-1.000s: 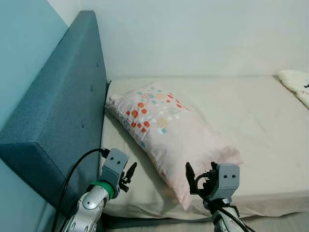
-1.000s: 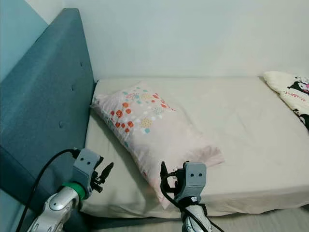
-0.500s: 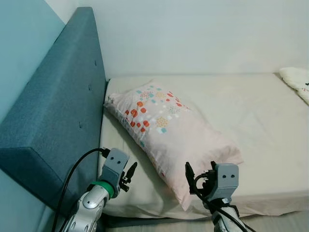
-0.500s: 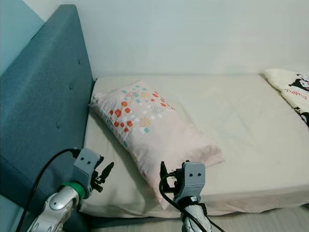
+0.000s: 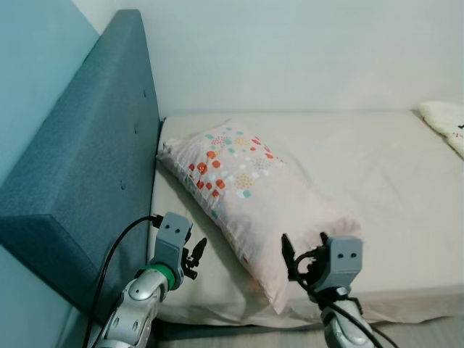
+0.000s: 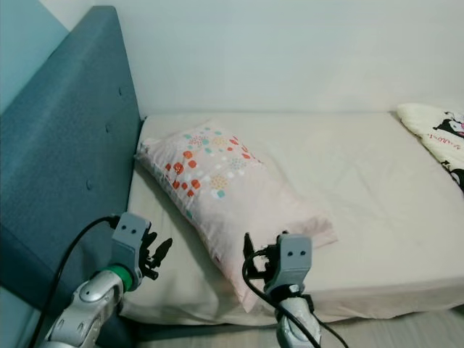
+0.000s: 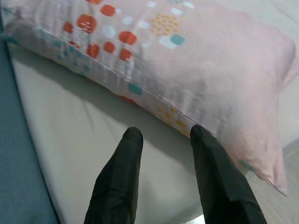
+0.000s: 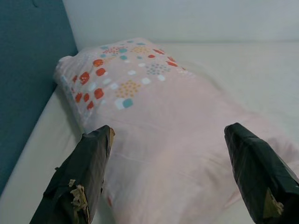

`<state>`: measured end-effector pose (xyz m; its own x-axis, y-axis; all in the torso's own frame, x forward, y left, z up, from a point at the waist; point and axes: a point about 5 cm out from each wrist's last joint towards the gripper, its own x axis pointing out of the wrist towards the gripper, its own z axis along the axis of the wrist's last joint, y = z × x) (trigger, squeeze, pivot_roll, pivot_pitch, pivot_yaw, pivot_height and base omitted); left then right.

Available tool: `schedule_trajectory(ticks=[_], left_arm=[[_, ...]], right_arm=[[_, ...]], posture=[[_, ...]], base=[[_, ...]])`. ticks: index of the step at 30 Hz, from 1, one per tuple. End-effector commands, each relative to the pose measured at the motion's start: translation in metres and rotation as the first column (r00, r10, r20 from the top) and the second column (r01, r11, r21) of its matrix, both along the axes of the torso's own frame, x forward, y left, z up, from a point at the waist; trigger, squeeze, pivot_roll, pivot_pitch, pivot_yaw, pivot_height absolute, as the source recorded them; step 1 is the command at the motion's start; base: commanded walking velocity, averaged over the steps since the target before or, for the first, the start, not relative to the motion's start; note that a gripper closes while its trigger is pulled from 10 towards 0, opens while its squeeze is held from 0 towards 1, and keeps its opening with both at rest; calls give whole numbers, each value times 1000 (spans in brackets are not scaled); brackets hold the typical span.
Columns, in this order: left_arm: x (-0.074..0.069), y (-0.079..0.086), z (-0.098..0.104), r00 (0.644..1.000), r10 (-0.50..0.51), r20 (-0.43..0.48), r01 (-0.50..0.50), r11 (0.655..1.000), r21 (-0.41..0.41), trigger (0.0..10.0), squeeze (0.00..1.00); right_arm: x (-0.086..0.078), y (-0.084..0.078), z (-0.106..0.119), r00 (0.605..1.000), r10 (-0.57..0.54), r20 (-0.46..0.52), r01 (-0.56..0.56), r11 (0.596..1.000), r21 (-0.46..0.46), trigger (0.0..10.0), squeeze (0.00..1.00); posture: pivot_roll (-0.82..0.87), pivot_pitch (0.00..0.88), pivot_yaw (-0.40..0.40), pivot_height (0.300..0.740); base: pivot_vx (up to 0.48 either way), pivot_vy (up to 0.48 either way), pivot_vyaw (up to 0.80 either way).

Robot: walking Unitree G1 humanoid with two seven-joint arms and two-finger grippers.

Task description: Clean up the room

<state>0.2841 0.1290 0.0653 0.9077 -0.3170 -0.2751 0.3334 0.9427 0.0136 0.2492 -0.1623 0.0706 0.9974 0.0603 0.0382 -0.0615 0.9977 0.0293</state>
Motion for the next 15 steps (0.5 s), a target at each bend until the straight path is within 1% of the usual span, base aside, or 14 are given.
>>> schedule_trajectory(ticks=[1, 9, 12, 15], left_arm=[[1, -1, 2, 1000, 3, -5, -3, 1000, -12, 10000, 0], [3, -6, 9, 1000, -4, 6, 4, 999, -32, 10000, 0], [5, -10, 15, 1000, -11, 11, 12, 999, -45, 10000, 0], [6, -10, 16, 1000, -12, 11, 12, 999, -50, 10000, 0]], right_arm=[[0, -2, -5, 1000, -10, -17, 10, 1000, 10, 10000, 0], [5, -3, -1, 1000, -12, -1, 12, 1000, 5, 10000, 0], [7, -3, 1, 1000, -14, 6, 14, 1000, 4, 10000, 0], [8, -4, 1, 1000, -18, 10, 18, 1000, 3, 10000, 0]], posture=[[-9, 13, 28, 655], [-8, 14, 32, 630], [-8, 14, 32, 615], [-8, 14, 32, 610]], base=[[0, 0, 0], [0, 0, 0], [0, 0, 0], [0, 0, 0]])
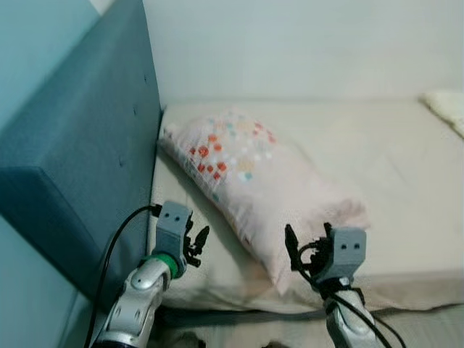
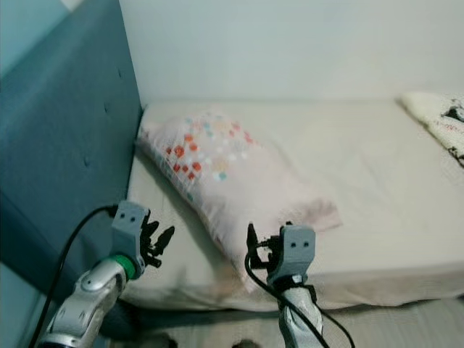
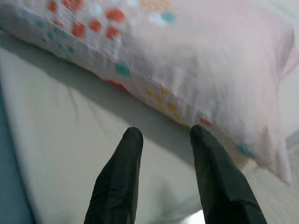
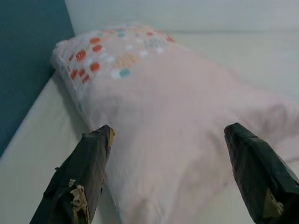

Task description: Clean up the room

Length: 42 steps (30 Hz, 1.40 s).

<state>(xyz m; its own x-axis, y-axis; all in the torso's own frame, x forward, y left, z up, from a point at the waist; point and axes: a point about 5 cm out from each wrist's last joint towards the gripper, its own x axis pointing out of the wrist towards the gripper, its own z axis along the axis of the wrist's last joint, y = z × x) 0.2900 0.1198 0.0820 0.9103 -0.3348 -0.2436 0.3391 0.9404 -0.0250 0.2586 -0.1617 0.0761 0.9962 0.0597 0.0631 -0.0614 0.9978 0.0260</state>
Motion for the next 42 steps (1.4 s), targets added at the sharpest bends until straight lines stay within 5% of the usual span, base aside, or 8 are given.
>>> schedule_trajectory(ticks=[1, 16, 25, 26, 31, 34, 39, 42], left_arm=[[0, -2, 1, 1000, -8, -19, 8, 1000, -15, 10000, 0], [18, -29, 32, 990, -6, -144, -27, 974, -225, 10000, 0], [25, -53, 26, 961, -13, -277, -79, 944, -319, 10000, 0], [29, -58, 25, 957, 3, -291, -108, 932, -346, 10000, 1000], [45, -65, 32, 943, 70, -327, -219, 868, -446, 10000, 1000], [54, -63, 40, 923, 80, -375, -286, 796, -533, 10000, 1000], [55, -70, 51, 907, -45, -419, -283, 671, -686, 10000, 1000], [52, -83, 55, 908, -135, -397, -224, 644, -732, 10000, 1000]], right_arm=[[-1, -6, -3, 1000, -24, -11, 24, 1000, 3, 10000, 0], [19, -19, 18, 997, -26, 66, 30, 998, -59, 10000, 0], [33, -25, 36, 993, 17, 116, -2, 991, -132, 10000, 0], [35, -30, 38, 993, 12, 118, 4, 990, -142, 10000, 0], [35, -42, 41, 993, -5, 118, 24, 987, -160, 10000, 0], [32, -45, 39, 994, -11, 110, 29, 986, -162, 10000, 0], [28, -43, 33, 995, -15, 95, 30, 988, -153, 10000, 0], [28, -40, 31, 996, -13, 91, 27, 989, -148, 10000, 0]], posture=[[-9, 16, 38, 605], [-27, 70, 67, 575], [-22, 96, 52, 575], [-34, 104, 38, 575], [-49, 109, 23, 575], [-57, 114, 19, 575], [-57, 119, 21, 575], [-57, 119, 21, 575]], base=[[0, 0, 0], [0, 0, 0], [0, 0, 0], [0, 0, 0], [0, 0, 0], [0, 0, 0], [0, 0, 0], [0, 0, 0]])
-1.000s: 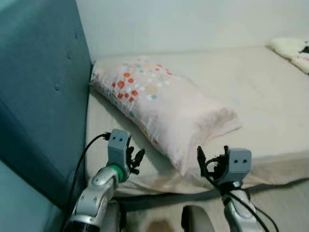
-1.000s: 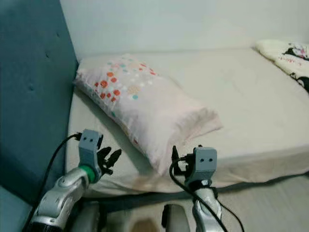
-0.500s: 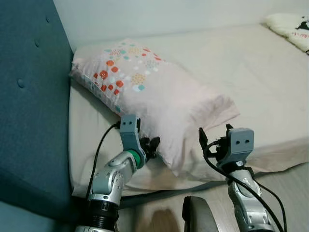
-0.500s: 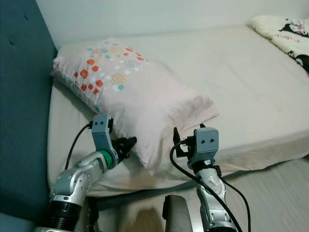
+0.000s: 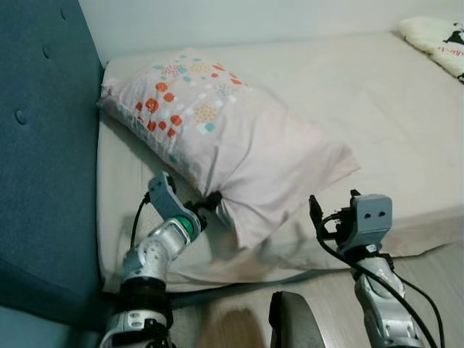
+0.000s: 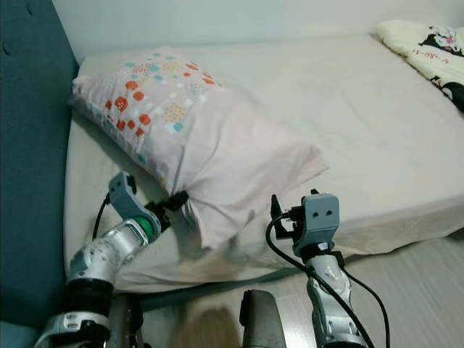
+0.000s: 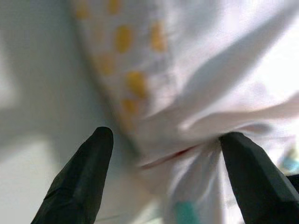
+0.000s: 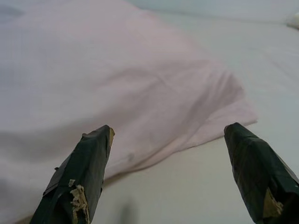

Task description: Clean up the room

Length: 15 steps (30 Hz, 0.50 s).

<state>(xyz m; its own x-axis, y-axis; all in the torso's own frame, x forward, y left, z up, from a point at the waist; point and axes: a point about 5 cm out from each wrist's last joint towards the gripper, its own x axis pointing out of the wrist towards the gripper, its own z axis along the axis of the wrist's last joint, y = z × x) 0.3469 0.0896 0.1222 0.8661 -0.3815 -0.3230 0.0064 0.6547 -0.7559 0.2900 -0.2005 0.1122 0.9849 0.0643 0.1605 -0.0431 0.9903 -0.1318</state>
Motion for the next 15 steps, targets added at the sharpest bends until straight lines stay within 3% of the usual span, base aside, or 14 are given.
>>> schedule_trajectory(ticks=[1, 2, 3, 4, 5, 6, 9, 15], left_arm=[[-5, -53, 14, 993, -119, 21, 121, 984, -134, 10000, 1000], [-9, -68, 15, 981, -188, 38, 192, 968, -163, 10000, 973], [-9, -68, 15, 981, -188, 38, 192, 968, -163, 10000, 973], [-11, -74, 15, 976, -213, 49, 219, 960, -173, 10000, 325], [-11, -74, 15, 976, -213, 49, 219, 960, -173, 10000, 325], [-14, -82, 15, 968, -248, 51, 253, 948, -194, 10000, 0], [-20, -94, 19, 945, -318, 78, 328, 921, -211, 10000, 0], [-27, -104, 14, 931, -357, 81, 365, 920, -139, 10000, 0]], right_arm=[[-4, -1, -5, 1000, -8, -17, 8, 1000, 4, 10000, 0], [-3, 1, -5, 1000, -2, -18, 2, 1000, 6, 10000, 0], [-3, 1, -5, 1000, -2, -18, 2, 1000, 6, 10000, 0], [-3, 2, -5, 1000, 1, -18, -1, 1000, 6, 10000, 0], [-3, 2, -5, 1000, 1, -18, -1, 1000, 6, 10000, 0], [-3, 2, -4, 1000, 3, -17, -3, 1000, 6, 10000, 0], [-3, -1, -3, 1000, 2, -17, -2, 1000, 2, 10000, 0], [-4, -3, -3, 1000, -1, -18, 1, 1000, -1, 10000, 0]], posture=[[-57, 119, 21, 575], [-66, 122, 15, 575], [-66, 122, 15, 575], [-66, 122, 15, 575], [-66, 122, 15, 575], [-66, 122, 15, 575], [-83, 123, 8, 575], [-83, 123, 8, 575]], base=[[0, 0, 0], [0, 0, 0], [0, 0, 0], [0, 0, 0], [0, 0, 0], [0, 0, 0], [0, 0, 0], [0, 0, 0]])
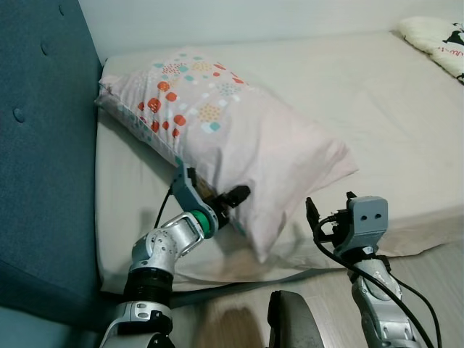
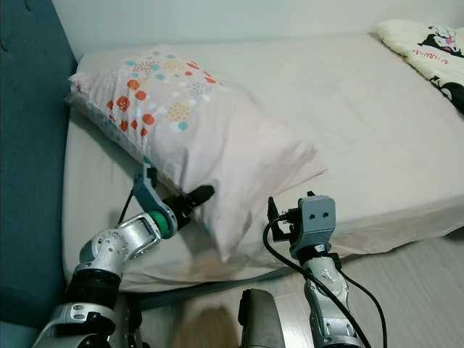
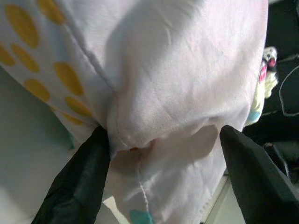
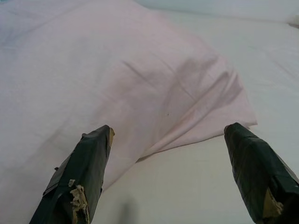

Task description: Clean up the room

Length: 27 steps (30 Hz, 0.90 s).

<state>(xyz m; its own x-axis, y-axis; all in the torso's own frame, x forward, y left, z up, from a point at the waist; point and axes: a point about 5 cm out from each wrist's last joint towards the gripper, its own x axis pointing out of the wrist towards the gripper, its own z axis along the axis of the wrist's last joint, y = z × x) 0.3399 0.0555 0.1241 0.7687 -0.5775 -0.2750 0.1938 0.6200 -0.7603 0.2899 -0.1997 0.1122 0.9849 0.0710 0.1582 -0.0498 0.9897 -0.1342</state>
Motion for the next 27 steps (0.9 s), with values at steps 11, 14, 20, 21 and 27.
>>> schedule_trajectory(ticks=[11, 14, 20, 21, 27], left_arm=[[-15, -92, 4, 995, -100, -5, 99, 994, -34, 0, 0], [-12, -92, 5, 997, -77, 7, 77, 997, 8, 0, 0], [-3, -73, 9, 999, -21, 47, 16, 994, 107, 0, 0], [-3, -73, 9, 999, -21, 47, 16, 994, 107, 0, 0], [5, -19, 16, 982, -15, 190, -59, 924, 378, 0, 0]], right_arm=[[-3, -3, -1, 1000, -5, -11, 5, 1000, -3, 10000, 0], [-4, -5, -1, 1000, -13, -10, 13, 1000, -4, 10000, 0], [-5, -6, -1, 1000, -24, -11, 24, 1000, -1, 10000, 0], [-5, -6, -1, 1000, -24, -11, 24, 1000, -1, 10000, 0], [-2, -5, 0, 1000, -29, -7, 29, 1000, 8, 10000, 0]], posture=[[-111, 120, 6, 575], [-123, 122, 7, 575], [-108, 130, 10, 575], [-108, 130, 10, 575], [-95, 136, 8, 575]], base=[[0, 0, 0], [0, 0, 0], [0, 0, 0], [0, 0, 0], [0, 0, 0]])
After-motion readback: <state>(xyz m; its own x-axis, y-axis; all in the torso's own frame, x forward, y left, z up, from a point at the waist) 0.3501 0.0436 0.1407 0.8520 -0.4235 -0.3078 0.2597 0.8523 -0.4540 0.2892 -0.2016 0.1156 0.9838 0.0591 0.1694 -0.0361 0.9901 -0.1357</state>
